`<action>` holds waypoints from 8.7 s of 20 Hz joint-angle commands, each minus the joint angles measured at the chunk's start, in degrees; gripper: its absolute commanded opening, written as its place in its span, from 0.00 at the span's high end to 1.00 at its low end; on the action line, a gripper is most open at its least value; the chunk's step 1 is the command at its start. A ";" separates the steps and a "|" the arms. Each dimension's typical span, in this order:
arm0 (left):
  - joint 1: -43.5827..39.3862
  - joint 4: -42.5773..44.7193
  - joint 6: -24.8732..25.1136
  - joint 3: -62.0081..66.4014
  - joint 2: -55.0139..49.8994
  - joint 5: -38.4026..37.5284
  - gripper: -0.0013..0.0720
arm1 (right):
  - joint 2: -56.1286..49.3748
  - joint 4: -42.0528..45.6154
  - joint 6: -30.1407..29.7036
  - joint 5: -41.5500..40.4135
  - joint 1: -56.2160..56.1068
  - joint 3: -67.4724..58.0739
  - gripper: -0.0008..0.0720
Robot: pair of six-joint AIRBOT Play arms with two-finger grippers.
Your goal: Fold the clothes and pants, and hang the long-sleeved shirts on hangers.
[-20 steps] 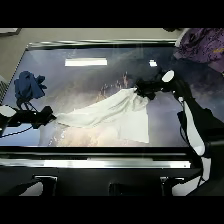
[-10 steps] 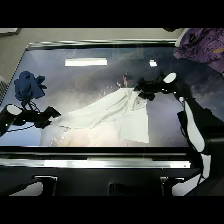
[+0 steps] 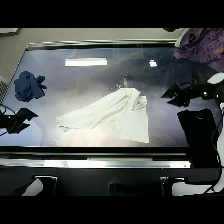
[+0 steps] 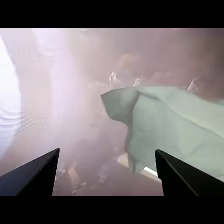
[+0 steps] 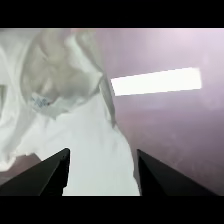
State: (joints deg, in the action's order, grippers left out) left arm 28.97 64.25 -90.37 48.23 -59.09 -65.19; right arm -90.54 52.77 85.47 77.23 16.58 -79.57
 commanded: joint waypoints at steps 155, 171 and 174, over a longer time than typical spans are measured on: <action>17.00 -17.33 21.33 -9.99 -14.95 -4.13 0.30 | 5.66 -18.21 -21.18 -11.17 0.83 45.64 0.94; 9.38 -15.78 20.28 -9.99 -19.15 2.93 0.30 | 5.66 -19.26 -21.20 -8.59 0.83 45.64 0.94; 7.91 -15.74 19.63 -9.99 -19.39 3.89 0.30 | 5.66 -19.39 -21.20 -8.37 0.83 45.64 0.94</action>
State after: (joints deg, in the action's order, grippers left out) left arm 38.33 47.64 -70.46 38.28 -78.15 -63.66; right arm -84.93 33.80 64.31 68.36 17.43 -33.87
